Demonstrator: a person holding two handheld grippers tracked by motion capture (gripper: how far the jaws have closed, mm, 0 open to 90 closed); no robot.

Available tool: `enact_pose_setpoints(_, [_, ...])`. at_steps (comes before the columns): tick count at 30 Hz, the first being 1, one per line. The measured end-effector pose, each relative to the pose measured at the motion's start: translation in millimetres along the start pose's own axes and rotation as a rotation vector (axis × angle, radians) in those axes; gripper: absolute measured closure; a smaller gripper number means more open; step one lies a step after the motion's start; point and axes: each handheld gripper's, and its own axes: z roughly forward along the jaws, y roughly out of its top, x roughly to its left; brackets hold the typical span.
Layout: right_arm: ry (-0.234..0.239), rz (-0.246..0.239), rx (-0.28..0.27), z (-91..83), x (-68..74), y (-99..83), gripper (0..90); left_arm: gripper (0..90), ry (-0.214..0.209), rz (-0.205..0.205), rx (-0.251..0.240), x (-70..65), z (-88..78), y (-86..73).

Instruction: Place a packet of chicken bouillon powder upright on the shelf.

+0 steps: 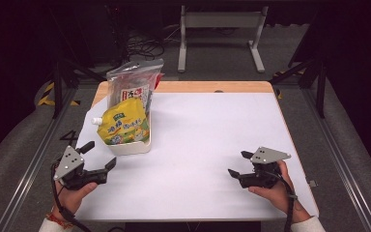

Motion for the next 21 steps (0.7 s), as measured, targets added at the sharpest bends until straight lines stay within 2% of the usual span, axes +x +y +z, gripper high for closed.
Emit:
enact_pose_setpoints(6, [-0.005, -0.002, 0.0, -1.9, -0.8, -0.9, 21.1, 9.8, -0.02, 0.019, 0.032, -10.5, 9.9, -2.3])
enact_pose_setpoints(12, [-0.023, -0.004, 0.003, -9.3, -2.8, -6.4, 20.7, 9.6, -0.066, 0.04, 0.054, -22.9, 18.3, -1.6])
enact_pose_setpoints(15, [-0.031, -0.017, 0.008, -12.1, -0.9, -8.3, 20.4, 9.5, -0.099, 0.056, 0.067, -31.3, 24.0, -2.0])
enact_pose_setpoints(21, [-0.03, -0.054, 0.04, -11.5, 4.7, -13.7, 19.3, 9.2, -0.141, 0.093, 0.093, -45.6, 33.8, -2.2])
